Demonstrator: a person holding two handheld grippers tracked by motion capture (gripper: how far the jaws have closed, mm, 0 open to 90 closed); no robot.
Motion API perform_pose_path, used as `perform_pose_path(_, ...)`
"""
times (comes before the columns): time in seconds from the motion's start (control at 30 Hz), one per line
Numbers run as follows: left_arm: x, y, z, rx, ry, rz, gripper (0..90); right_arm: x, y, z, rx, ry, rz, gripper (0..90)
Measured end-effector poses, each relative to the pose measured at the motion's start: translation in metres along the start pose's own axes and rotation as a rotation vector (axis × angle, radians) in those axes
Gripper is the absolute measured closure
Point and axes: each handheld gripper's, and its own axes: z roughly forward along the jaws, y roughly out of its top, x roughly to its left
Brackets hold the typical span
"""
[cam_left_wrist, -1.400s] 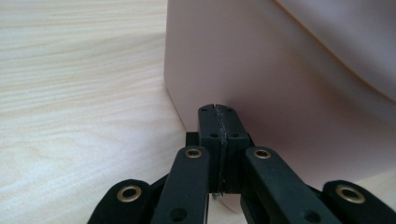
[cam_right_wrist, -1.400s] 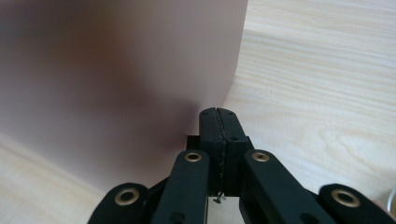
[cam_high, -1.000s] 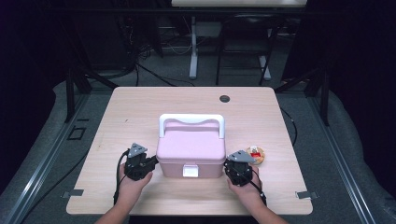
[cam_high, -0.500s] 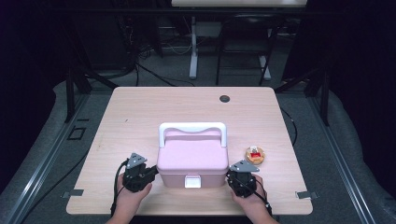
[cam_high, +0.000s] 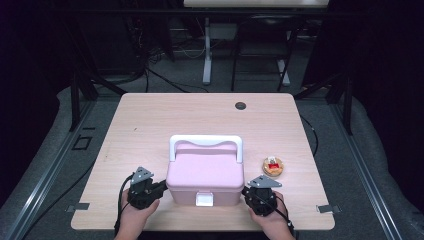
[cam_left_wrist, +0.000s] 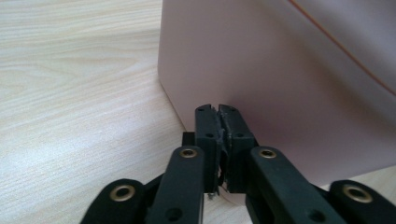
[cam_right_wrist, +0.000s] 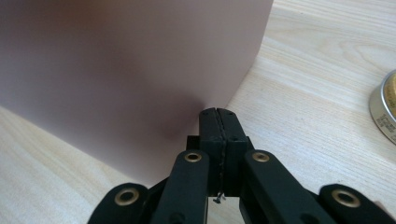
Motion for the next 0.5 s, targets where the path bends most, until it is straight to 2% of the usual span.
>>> perform_pose_path(0.1,0.002,0.001,-0.002,-0.003,0.000,0.006,82.2,-0.003,0.002,0.000,0.002,0.013,0.006,89.7)
perform_pose_path(0.2,0.003,0.002,-0.004,-0.010,0.001,0.015,77.2,-0.008,0.003,-0.001,0.000,0.003,0.002,85.4)
perform_pose_path(0.33,0.007,0.002,-0.006,-0.002,-0.009,0.019,69.0,-0.018,0.006,-0.005,-0.028,0.016,0.048,78.2)
perform_pose_path(0.37,0.008,0.002,-0.006,-0.008,-0.018,0.021,67.1,-0.020,0.006,-0.007,-0.037,0.023,0.046,76.3)
perform_pose_path(0.5,0.012,0.005,-0.009,-0.011,-0.006,0.068,61.2,-0.026,0.008,-0.012,-0.084,0.020,0.037,68.8)
